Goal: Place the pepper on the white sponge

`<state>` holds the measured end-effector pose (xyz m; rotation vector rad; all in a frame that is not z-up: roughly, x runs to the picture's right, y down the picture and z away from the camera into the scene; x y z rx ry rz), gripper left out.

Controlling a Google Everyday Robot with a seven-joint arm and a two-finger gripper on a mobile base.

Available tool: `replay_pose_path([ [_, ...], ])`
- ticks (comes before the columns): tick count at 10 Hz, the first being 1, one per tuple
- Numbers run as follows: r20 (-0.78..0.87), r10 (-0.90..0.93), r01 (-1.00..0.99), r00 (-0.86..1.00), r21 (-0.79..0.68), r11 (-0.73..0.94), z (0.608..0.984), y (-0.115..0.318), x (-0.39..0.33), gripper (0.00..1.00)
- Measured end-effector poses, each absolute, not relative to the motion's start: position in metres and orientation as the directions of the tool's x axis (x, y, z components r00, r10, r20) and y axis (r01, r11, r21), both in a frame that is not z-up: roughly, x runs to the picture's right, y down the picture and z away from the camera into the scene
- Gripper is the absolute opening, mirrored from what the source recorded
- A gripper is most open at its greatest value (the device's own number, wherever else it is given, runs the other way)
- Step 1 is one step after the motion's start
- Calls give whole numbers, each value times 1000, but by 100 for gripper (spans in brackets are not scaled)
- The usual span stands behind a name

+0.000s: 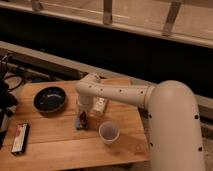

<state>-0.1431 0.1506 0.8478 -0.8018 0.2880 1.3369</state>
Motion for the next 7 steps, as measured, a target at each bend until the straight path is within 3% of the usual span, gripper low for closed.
replay_pose_path([
  [1,-612,747,-931,260,-363,27,847,151,-147,75],
  [3,-615,736,-923,283,-384,34,848,152,-152,80],
  [5,-615,735,-923,285,-384,36,847,153,-156,70],
  [7,-616,741,-928,267,-373,24,846,156,-140,46],
])
